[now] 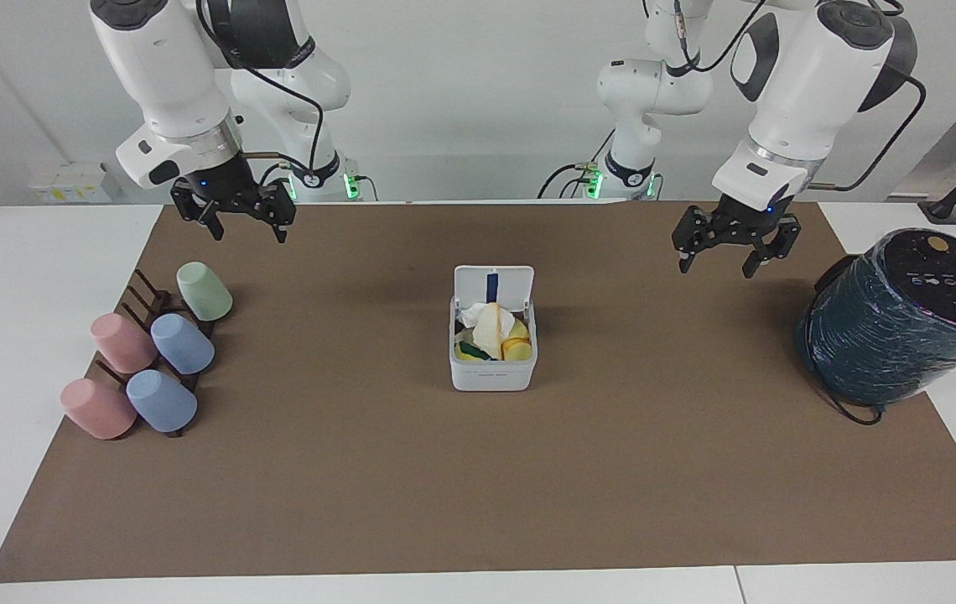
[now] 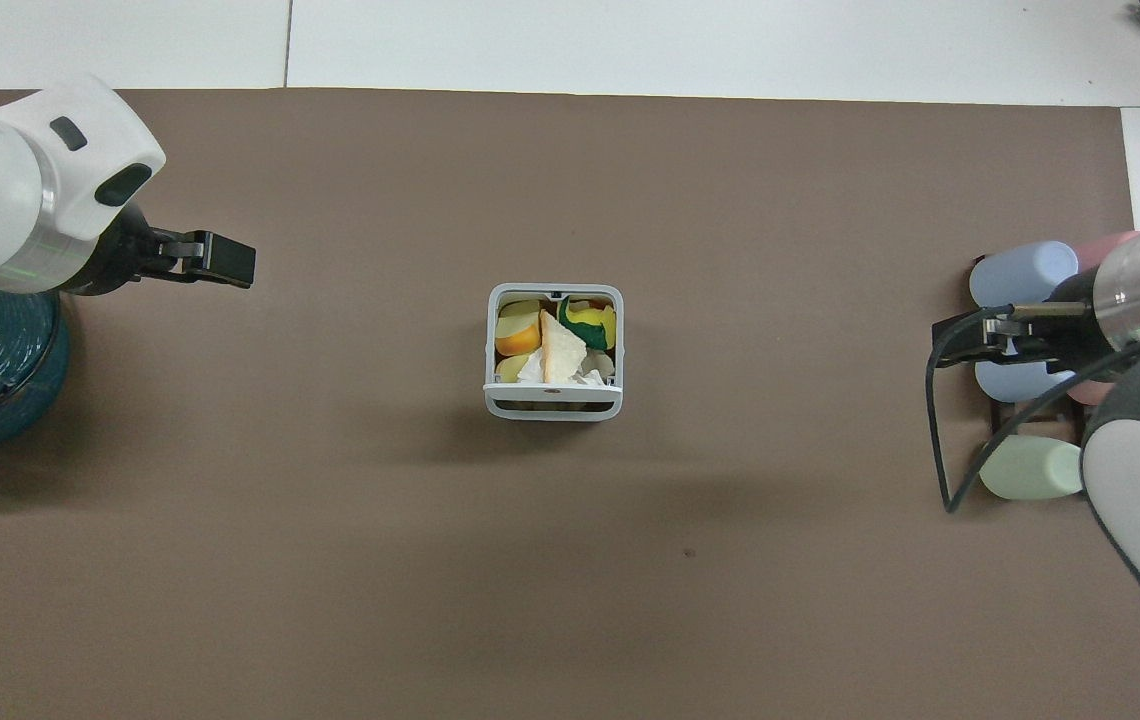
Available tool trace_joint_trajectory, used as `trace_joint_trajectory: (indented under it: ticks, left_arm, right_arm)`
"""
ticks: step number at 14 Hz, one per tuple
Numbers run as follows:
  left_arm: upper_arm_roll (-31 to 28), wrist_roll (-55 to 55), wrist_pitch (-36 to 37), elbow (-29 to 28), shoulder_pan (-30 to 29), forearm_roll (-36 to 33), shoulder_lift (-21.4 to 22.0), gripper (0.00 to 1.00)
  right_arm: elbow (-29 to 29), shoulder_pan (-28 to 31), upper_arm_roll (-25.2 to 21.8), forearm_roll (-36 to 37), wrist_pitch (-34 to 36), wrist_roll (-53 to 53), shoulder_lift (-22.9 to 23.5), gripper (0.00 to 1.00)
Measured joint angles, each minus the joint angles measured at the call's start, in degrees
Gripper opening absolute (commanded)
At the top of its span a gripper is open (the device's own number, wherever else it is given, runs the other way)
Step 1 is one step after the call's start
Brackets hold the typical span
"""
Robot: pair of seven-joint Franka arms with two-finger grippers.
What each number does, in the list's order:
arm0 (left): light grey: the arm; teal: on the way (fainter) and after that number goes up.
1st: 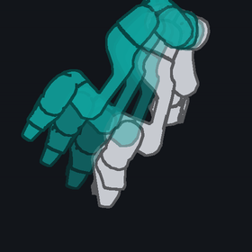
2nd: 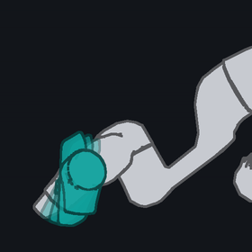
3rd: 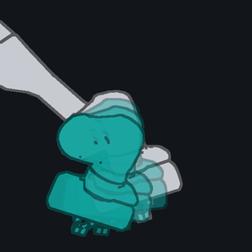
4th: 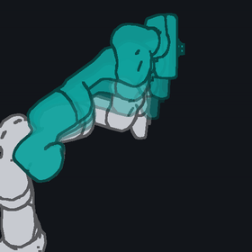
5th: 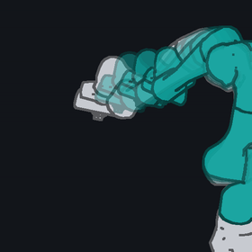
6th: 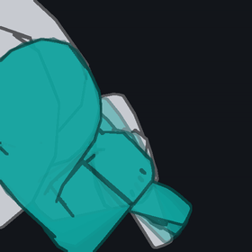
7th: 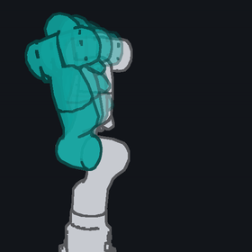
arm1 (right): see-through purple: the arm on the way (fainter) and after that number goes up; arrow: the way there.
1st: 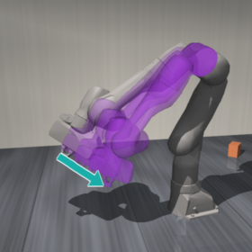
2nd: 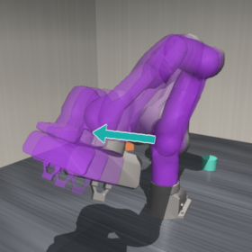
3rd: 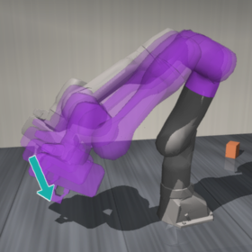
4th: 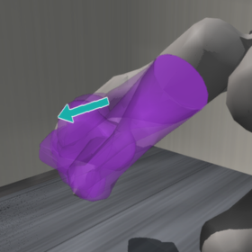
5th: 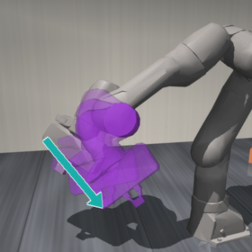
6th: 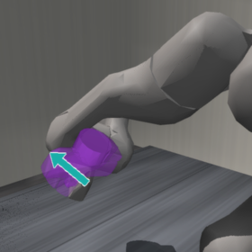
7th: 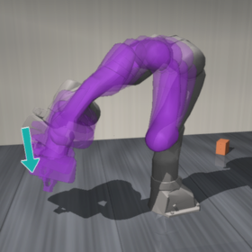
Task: Close trash can lid
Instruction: 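Move the left gripper toward the white trash can's open lid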
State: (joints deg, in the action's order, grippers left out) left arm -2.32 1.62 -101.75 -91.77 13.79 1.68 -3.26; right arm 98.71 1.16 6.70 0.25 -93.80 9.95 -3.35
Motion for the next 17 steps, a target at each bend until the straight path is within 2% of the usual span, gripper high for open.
trace_joint_trajectory:
  ticks: [9,11,12,13,15,17]
  left_arm:
    - [1.02,-0.14,0.01,-0.10,0.23,0.00,0.13,1.00]
    - [1.55,-0.11,0.16,-0.53,1.13,0.00,0.20,0.67]
    - [1.65,0.21,0.25,-1.21,2.25,0.00,0.44,0.46]
    - [1.73,0.77,0.32,-2.14,3.35,0.00,0.86,0.32]
    - [1.80,3.87,0.38,-5.18,6.32,0.00,2.35,0.17]
    - [1.93,7.91,0.39,-8.51,9.85,0.01,4.16,0.07]
  right_arm:
    - [0.00,0.00,0.00,0.00,0.00,0.00,0.00,1.00]
    - [0.00,0.00,0.00,0.00,0.00,0.00,0.00,1.00]
    - [0.00,0.00,0.00,0.00,0.00,0.00,0.00,1.00]
    - [0.00,0.00,0.00,0.00,0.00,0.00,0.00,1.00]
    - [0.00,0.00,0.00,0.00,0.00,0.00,0.00,1.00]
    - [0.00,0.00,0.00,0.00,0.00,0.00,0.00,1.00]
